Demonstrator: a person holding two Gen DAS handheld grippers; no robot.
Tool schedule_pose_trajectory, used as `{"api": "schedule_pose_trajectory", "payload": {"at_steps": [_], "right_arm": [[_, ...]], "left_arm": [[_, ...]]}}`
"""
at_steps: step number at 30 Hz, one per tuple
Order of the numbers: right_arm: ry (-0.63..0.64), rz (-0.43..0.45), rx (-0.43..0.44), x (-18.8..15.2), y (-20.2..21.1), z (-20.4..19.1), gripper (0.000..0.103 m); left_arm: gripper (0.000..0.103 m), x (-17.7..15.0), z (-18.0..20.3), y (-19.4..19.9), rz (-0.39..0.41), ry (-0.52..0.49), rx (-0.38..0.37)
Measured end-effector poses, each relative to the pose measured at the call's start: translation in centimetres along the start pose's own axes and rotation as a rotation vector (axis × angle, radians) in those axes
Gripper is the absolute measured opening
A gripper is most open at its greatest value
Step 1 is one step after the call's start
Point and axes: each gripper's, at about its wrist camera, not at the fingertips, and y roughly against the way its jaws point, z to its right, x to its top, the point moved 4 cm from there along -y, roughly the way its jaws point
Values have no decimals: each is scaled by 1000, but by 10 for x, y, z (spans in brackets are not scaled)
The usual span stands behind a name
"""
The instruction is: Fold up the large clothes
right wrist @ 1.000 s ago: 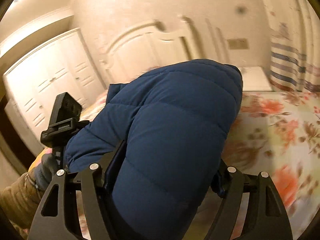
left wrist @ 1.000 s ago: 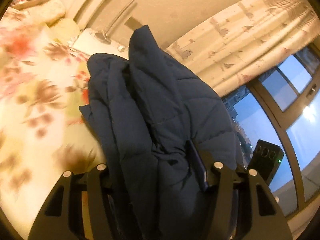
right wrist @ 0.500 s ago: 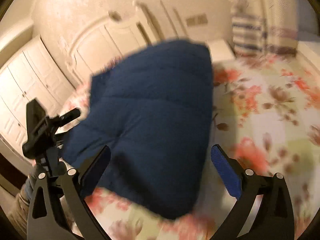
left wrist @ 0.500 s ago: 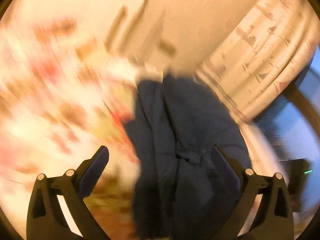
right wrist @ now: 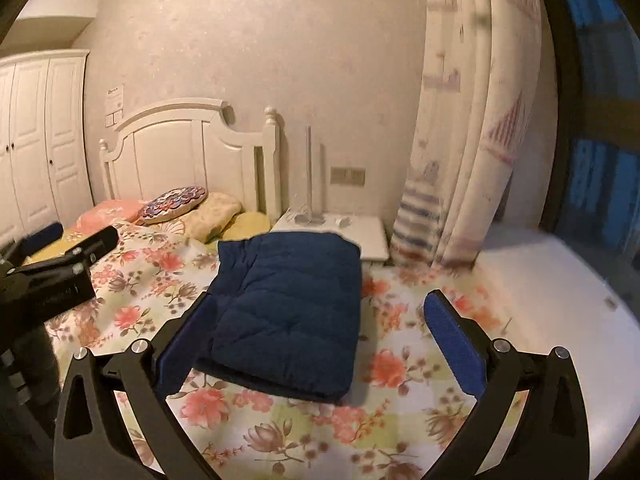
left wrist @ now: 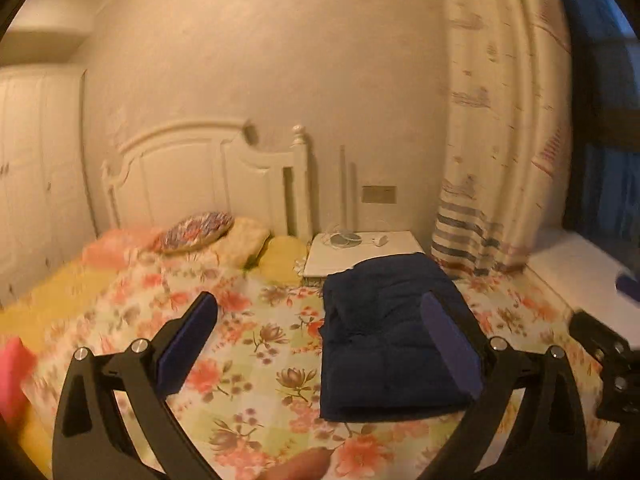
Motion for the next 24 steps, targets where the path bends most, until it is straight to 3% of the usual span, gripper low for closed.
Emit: {"api": "schedule_pose_trajectory", "payload": {"at_steps": [7, 24], "right_arm": [[18, 55, -33, 6, 17, -5, 99], [8, 45, -7, -3, 23, -8, 99]], "left_arm": [[101, 4, 7, 16, 22, -4, 3], [101, -12, 15, 20, 3, -21, -30]]}}
